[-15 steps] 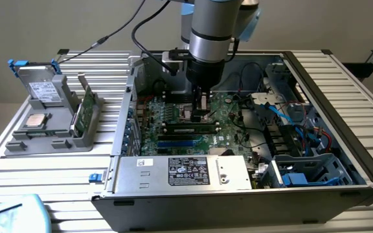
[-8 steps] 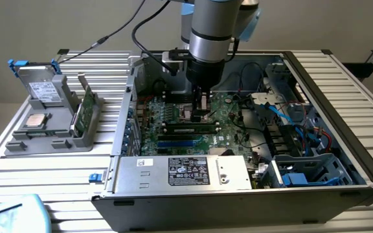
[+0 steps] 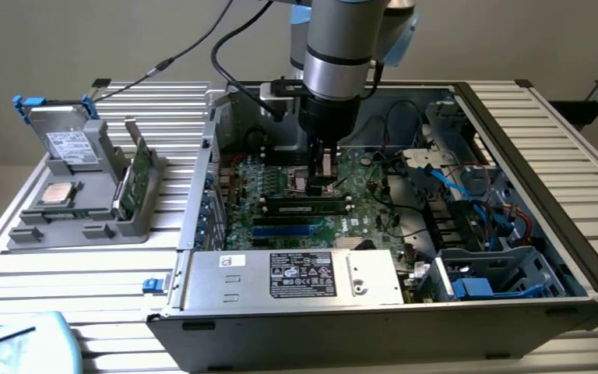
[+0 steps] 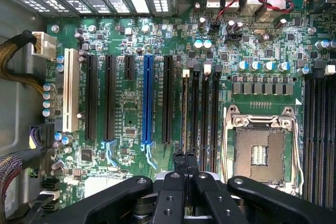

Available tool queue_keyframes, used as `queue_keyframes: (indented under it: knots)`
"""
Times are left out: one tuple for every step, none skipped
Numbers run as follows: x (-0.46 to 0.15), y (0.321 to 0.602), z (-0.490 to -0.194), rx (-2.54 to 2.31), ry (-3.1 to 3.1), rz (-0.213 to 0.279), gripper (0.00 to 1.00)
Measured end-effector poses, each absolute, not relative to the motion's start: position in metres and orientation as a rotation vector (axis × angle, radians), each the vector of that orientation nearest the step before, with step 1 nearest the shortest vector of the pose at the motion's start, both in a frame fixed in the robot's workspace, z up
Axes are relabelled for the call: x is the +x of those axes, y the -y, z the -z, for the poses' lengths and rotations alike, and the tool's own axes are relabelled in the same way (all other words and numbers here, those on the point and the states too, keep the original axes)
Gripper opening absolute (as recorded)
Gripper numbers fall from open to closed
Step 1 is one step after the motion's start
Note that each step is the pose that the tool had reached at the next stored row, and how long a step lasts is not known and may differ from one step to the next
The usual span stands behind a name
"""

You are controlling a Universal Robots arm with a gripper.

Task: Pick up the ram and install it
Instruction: 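Press down the ram until it locks into place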

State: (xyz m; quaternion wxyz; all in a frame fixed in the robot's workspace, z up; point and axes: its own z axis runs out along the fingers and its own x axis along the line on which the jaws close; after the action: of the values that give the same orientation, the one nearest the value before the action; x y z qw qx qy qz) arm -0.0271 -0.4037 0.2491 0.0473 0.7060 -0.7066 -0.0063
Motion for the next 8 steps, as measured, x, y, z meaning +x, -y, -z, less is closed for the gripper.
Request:
queue_keyframes:
  knots:
    - [-0.0271,0.4037,-0.2490,2.136,2.172,0.020,0.11]
    - [-0.0271,0.4037,-0.2489,2.118,2.190,0.022,0.11]
    - [-0.0270,0.4037,-0.2487,2.100,2.208,0.023,0.11]
    - [-0.0270,0.4037,-0.2486,2.081,2.226,0.024,0.11]
    - [-0.0271,0.4037,-0.2484,2.061,2.245,0.025,0.11]
    - [-0.0271,0.4037,-0.2483,2.042,2.263,0.027,0.11]
    - [-0.0270,0.4037,-0.2481,2.022,2.280,0.028,0.11]
    - [-0.0270,0.4037,-0.2479,2.003,2.298,0.029,0.11]
